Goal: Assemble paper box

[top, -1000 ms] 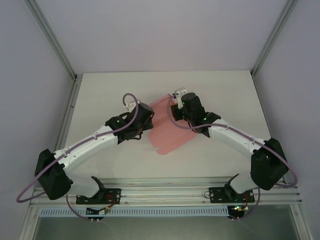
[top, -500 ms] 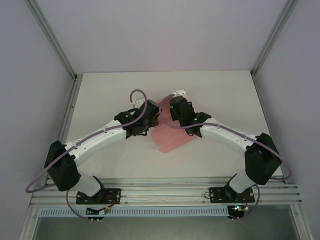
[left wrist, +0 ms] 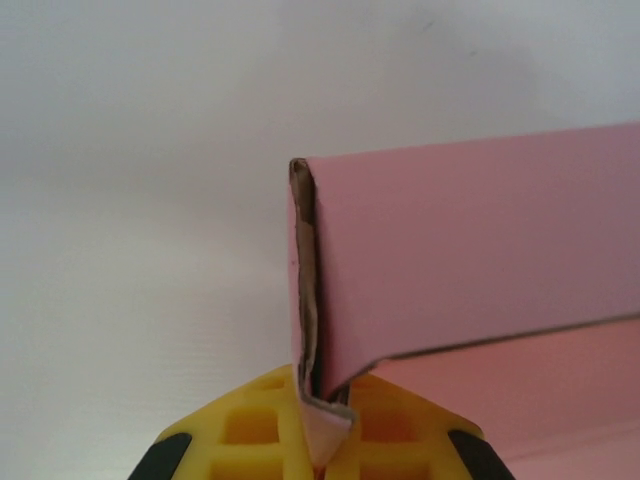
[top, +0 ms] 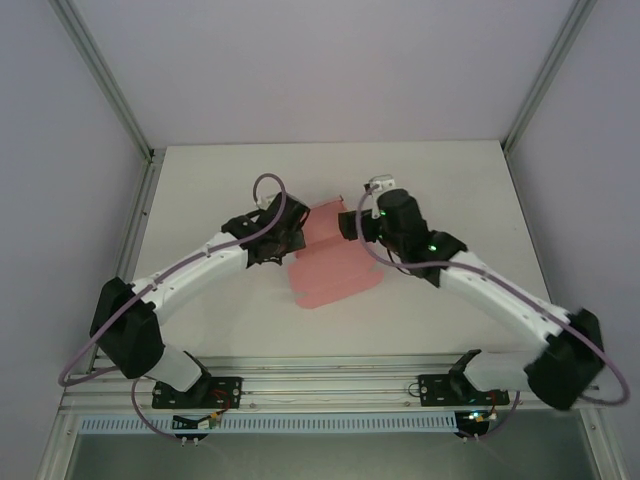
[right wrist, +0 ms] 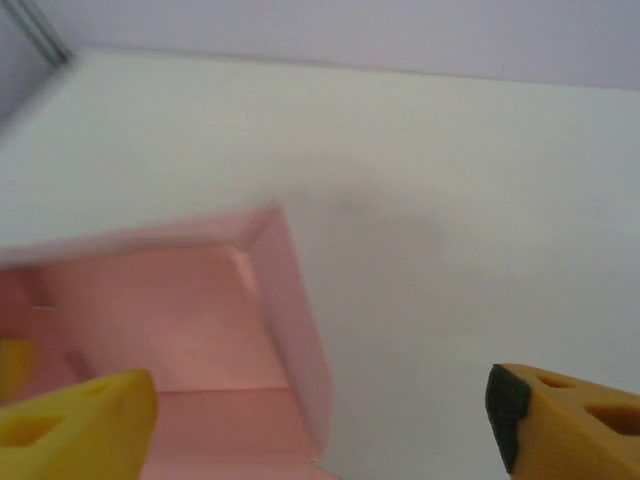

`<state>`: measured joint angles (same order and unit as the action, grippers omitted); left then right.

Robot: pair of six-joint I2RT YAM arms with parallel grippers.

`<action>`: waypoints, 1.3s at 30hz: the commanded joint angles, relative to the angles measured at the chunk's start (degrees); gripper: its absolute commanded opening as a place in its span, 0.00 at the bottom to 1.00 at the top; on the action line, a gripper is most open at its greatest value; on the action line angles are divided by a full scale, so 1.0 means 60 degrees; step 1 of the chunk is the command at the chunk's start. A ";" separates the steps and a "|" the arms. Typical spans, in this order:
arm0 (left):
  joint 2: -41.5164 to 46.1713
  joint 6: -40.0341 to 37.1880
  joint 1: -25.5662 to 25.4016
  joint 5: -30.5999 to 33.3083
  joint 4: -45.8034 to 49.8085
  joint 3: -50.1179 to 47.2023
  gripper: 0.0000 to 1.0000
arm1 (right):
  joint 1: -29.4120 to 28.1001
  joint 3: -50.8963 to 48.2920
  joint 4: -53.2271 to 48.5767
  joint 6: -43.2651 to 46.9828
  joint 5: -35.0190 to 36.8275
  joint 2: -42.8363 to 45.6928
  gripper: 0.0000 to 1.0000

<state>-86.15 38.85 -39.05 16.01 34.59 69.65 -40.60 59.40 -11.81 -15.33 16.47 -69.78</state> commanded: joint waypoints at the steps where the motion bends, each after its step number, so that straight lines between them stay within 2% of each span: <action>1: -0.0263 -0.1619 0.0303 -0.0782 0.0473 0.0242 0.00 | 0.0013 -0.0490 0.0155 -0.0235 -0.1683 0.1376 1.00; 3: -0.0513 -0.3020 0.0558 -0.1765 0.0561 0.0461 0.00 | 0.0030 -0.0805 0.0114 -0.0353 -0.1960 0.2081 1.00; 6: -0.1332 -0.5519 0.0732 -0.3527 0.1527 0.1218 0.00 | 0.0122 -0.0956 -0.0606 -0.0727 -0.1474 0.2865 1.00; 10: -0.2994 -0.7636 0.0648 -0.3883 0.3374 0.2688 0.00 | 0.0238 -0.1033 -0.1818 -0.1038 -0.0518 0.3538 1.00; 15: -0.4771 -0.9332 -0.0419 -0.1569 0.4777 0.4225 0.00 | 0.0360 -0.1238 -0.2541 -0.1229 0.0136 0.4292 1.00; 17: -0.5419 -0.9696 -0.0797 -0.0370 0.5021 0.4714 0.00 | 0.0387 -0.1335 -0.2559 -0.1209 0.0163 0.4558 1.00; 19: -0.6101 -0.9906 -0.1042 0.0340 0.5423 0.5278 0.00 | 0.0394 -0.1424 -0.2559 -0.1268 0.0280 0.4775 1.00; 26: -0.7556 -1.0452 -0.1875 0.3172 0.4994 0.5840 0.00 | 0.0416 -0.1532 -0.2777 -0.1341 0.0600 0.5137 1.00; 33: -0.8179 -1.1470 -0.2564 0.4752 0.2589 0.5501 0.00 | 0.0415 -0.1652 -0.2916 -0.1444 0.0730 0.5527 1.00; 36: -0.8303 -1.1729 -0.2647 0.4636 0.2067 0.5502 0.00 | 0.0415 -0.1690 -0.3069 -0.1443 0.0845 0.5678 1.00; 38: -0.8308 -1.1716 -0.2648 0.4463 0.1922 0.5594 0.08 | 0.0420 -0.1696 -0.3184 -0.1475 0.1006 0.5749 1.00; 39: -0.8298 -1.1672 -0.2647 0.4338 0.1989 0.5692 0.15 | 0.0423 -0.1710 -0.3266 -0.1496 0.1061 0.5784 1.00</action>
<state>-132.64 -31.14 -55.64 40.91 54.48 104.40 -38.24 49.60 -29.82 -23.38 20.75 -36.01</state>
